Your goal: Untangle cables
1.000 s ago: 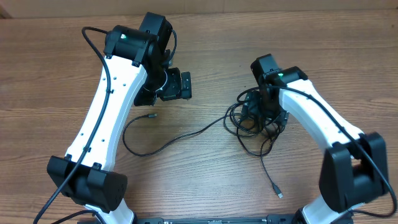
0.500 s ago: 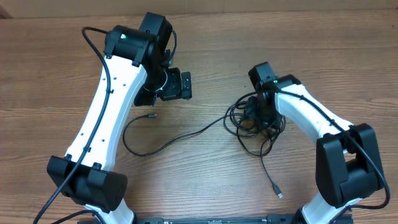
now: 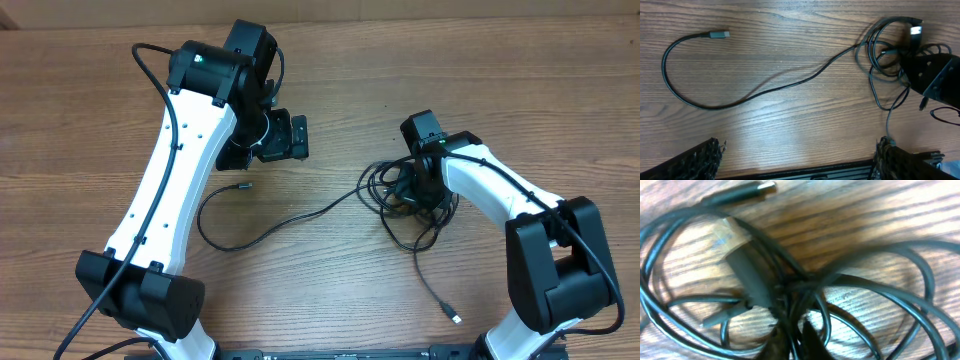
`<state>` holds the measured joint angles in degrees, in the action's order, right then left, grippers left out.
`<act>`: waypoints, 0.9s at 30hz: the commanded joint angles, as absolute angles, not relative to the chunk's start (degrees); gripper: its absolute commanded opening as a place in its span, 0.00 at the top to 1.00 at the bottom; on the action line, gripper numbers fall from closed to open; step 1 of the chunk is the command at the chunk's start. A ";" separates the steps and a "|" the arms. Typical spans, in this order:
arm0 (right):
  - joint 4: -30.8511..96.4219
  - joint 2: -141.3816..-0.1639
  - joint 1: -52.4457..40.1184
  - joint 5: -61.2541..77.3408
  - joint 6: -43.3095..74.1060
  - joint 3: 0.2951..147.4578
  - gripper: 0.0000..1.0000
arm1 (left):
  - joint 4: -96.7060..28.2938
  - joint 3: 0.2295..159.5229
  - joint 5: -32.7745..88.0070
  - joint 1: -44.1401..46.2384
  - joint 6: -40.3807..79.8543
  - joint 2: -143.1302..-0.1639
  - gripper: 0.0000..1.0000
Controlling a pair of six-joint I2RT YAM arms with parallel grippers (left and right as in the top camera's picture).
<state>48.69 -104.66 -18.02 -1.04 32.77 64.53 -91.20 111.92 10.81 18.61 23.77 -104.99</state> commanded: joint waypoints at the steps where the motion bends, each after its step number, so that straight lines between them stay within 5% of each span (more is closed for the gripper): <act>1: 50.11 -104.49 -17.87 -0.97 32.86 66.92 0.96 | -91.15 113.08 11.44 18.39 22.92 -103.61 0.01; 17: 80.95 -98.72 -17.87 -16.40 29.50 112.07 0.96 | -91.15 113.08 11.44 18.39 22.92 -103.61 0.00; 27: 84.42 -96.86 -15.42 -23.03 31.40 115.44 0.96 | -91.15 113.08 11.44 18.39 22.92 -103.61 0.00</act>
<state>84.18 -96.16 -17.45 -19.70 30.04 115.18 -91.22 111.98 10.96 18.61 23.77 -104.99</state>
